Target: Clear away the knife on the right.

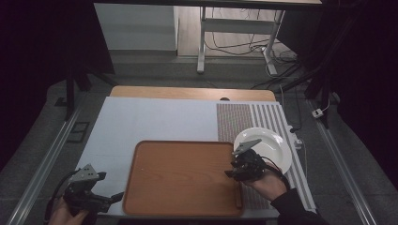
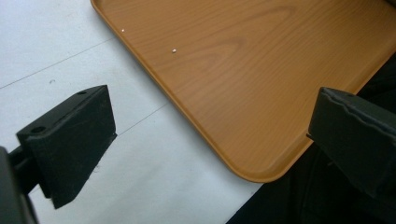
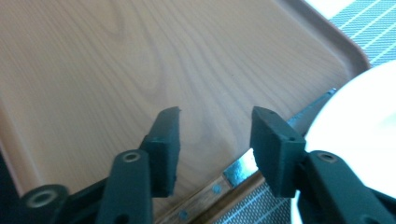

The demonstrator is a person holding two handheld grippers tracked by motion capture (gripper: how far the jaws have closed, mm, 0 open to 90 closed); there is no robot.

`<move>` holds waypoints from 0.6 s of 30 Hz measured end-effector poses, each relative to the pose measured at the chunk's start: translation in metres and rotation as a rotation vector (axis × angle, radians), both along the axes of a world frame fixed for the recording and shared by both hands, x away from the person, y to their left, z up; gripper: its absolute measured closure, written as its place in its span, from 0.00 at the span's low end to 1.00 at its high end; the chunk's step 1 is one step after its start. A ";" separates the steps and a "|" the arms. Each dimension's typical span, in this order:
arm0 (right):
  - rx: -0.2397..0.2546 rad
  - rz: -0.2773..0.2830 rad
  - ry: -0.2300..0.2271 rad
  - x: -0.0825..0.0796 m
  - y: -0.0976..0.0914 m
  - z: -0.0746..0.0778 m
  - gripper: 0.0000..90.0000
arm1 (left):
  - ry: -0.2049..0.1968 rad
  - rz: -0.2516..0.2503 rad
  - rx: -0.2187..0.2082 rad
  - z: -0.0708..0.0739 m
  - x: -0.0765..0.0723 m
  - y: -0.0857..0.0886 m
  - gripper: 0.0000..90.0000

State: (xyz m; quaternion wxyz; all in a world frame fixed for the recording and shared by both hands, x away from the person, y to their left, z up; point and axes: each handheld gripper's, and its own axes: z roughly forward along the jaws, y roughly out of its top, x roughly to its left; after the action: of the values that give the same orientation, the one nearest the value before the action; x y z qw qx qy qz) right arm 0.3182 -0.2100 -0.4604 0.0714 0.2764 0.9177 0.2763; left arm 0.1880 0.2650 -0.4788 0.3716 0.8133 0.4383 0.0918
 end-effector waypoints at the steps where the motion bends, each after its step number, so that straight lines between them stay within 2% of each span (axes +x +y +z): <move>1: 0.009 -0.006 -0.007 -0.001 -0.002 0.001 0.52 | 0.001 0.000 -0.001 0.000 0.000 0.000 0.01; 8: 0.085 -0.062 -0.019 -0.011 -0.016 0.009 0.31 | 0.002 0.004 -0.002 0.000 0.000 0.000 0.01; 18: 0.130 -0.120 -0.040 -0.026 -0.036 0.012 0.19 | 0.003 0.007 -0.006 0.000 0.000 0.000 0.01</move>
State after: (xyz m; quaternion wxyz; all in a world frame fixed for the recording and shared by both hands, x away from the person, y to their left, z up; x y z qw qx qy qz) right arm 0.2923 -0.2461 -0.4488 0.0883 0.3295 0.8779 0.3361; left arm 0.1884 0.2652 -0.4788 0.3733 0.8105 0.4421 0.0907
